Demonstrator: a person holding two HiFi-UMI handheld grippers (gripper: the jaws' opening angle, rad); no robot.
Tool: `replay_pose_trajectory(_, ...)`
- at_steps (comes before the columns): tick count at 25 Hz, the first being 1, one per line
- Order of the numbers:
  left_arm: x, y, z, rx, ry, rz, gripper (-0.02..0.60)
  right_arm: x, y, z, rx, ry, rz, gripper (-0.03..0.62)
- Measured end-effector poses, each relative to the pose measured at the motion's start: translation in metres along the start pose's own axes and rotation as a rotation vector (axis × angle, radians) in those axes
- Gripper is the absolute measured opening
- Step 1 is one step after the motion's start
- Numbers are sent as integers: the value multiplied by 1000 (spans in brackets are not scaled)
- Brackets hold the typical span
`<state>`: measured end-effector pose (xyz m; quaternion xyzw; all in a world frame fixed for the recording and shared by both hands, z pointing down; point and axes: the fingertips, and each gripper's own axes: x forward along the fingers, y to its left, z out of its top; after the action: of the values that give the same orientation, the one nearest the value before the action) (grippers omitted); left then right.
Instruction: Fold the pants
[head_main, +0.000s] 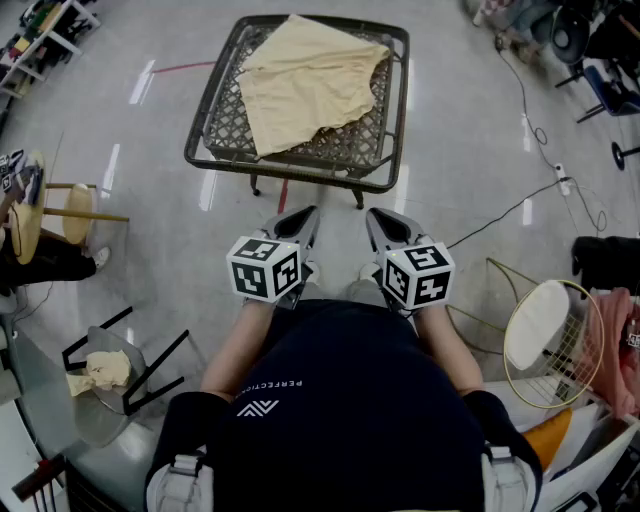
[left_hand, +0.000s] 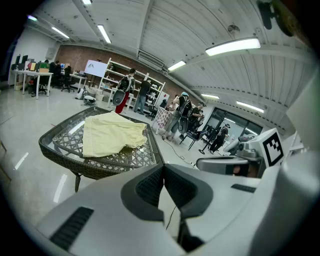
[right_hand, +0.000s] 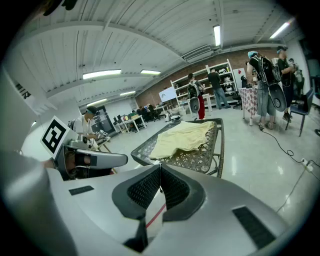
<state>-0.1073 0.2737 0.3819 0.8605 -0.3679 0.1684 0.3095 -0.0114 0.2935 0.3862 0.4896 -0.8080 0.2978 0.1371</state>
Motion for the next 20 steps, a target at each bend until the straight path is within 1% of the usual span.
replay_pose_trajectory(11, 13, -6, -2, -24, 2, 21, 11, -5, -17, 4, 24, 1, 29, 38)
replay_pose_trajectory(17, 27, -10, 2, -42, -18, 45, 11, -7, -34, 7, -3, 13, 72, 38)
replay_pose_trajectory(20, 32, -16, 2, -37, -24, 66, 11, -10, -41, 6, -22, 31, 101, 38)
